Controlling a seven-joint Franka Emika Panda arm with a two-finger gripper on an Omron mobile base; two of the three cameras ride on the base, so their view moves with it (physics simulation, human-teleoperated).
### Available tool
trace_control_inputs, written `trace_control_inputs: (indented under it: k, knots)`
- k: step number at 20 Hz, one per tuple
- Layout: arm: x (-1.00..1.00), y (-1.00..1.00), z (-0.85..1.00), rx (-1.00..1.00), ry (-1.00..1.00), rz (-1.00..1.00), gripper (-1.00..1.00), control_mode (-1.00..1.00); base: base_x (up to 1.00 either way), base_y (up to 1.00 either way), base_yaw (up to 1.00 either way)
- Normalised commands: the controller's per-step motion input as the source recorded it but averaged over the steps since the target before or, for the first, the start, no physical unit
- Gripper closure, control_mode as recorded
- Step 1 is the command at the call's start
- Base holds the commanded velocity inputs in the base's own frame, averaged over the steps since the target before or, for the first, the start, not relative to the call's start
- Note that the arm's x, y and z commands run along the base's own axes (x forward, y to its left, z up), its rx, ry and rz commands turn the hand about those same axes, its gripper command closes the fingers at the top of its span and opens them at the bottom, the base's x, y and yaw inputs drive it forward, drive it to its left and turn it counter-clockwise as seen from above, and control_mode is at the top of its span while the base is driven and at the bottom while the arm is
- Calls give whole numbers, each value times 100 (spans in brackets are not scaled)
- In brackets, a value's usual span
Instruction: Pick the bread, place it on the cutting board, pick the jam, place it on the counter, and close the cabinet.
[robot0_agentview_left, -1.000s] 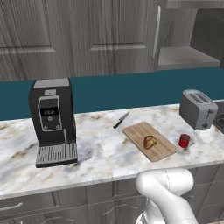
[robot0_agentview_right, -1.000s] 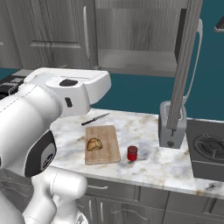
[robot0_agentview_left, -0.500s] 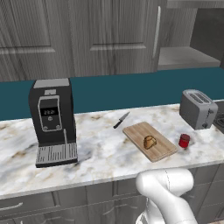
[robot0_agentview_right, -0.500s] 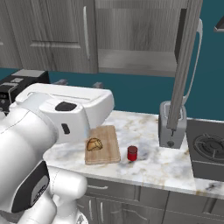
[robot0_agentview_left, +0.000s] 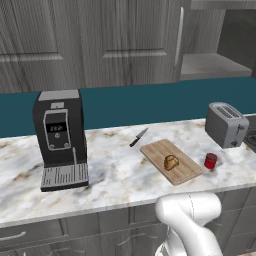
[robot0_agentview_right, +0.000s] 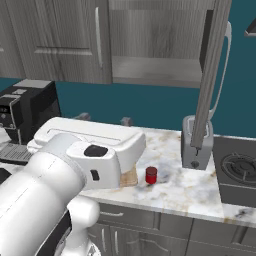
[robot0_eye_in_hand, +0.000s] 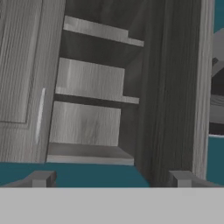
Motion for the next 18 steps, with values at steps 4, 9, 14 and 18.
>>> trace_control_inputs:
  k: [4, 9, 14, 18]
  knots:
    - [0, -31, -15, 0, 0, 0, -100, -100, 0, 0, 0]
    - [0, -33, -10, 0, 0, 0, -100, -100, 0, 0, 0]
    - [0, -34, -10, 0, 0, 1, -100, -100, 0, 0, 0]
    - [0, -37, -11, 0, 0, 2, -100, -100, 0, 0, 0]
